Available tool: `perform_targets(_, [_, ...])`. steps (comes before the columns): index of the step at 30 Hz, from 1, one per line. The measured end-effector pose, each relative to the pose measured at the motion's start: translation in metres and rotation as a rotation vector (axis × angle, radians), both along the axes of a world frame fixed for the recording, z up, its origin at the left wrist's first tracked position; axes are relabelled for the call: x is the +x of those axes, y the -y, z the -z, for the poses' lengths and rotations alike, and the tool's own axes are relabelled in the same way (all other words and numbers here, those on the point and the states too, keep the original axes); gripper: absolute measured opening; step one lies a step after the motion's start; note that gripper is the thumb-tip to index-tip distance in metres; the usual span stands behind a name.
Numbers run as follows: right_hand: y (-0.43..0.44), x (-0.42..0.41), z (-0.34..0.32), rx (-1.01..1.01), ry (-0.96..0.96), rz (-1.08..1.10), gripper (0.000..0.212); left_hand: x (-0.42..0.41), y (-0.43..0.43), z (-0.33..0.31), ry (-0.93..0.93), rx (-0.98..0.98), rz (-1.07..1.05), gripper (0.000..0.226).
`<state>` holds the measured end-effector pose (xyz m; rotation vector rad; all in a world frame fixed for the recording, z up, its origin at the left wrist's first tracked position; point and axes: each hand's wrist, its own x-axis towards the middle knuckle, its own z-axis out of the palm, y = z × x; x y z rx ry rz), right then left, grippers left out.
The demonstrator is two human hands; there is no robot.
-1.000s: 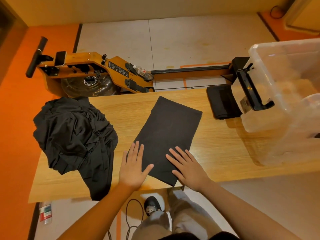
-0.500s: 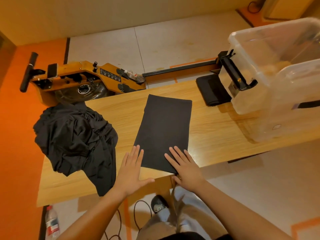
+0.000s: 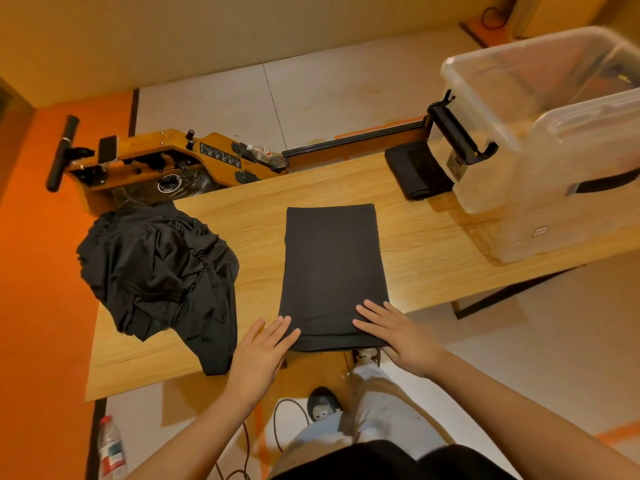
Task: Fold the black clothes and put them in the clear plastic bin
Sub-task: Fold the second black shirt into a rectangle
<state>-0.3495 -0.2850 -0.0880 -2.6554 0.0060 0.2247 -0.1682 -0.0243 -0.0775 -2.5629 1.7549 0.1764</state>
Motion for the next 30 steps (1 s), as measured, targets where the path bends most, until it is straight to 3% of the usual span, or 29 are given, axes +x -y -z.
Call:
perform_targets(5, [0.003,-0.005,-0.012,0.113,-0.046,0.069,0.059,0.001,-0.003,-0.020,-0.115,-0.069,-0.017,0.029])
perform_targets(10, [0.008,-0.003,-0.035,0.286,-0.085,0.352,0.037,0.000,0.006,-0.042,-0.380,-0.134,-0.170,0.050])
perform_targets(13, [0.016,0.010,-0.048,0.402,0.012,0.491,0.019,0.008,0.025,-0.055,-0.487,-0.198,-0.283,0.030])
perform_targets(16, [0.028,0.027,-0.061,0.586,0.040,0.641,0.013,0.023,0.049,-0.068,-0.737,-0.322,-0.473,0.014])
perform_targets(19, [0.042,0.049,-0.070,0.715,0.063,0.729,0.011,0.038,0.078,-0.076,-0.927,-0.416,-0.610,0.027])
perform_targets(22, [0.060,0.076,-0.076,0.822,0.081,0.765,0.015,0.056,0.108,-0.081,-1.114,-0.501,-0.725,0.020])
perform_targets(24, [0.073,0.096,-0.079,0.842,0.032,0.775,0.016,0.074,0.125,-0.075,-1.157,-0.524,-0.765,0.013])
perform_targets(28, [0.100,0.133,-0.073,0.811,-0.078,0.812,0.020,0.115,0.150,-0.056,-1.139,-0.481,-0.850,0.033])
perform_targets(30, [0.111,0.146,-0.060,0.766,-0.124,0.867,0.029,0.127,0.160,-0.047,-1.125,-0.446,-0.888,0.031])
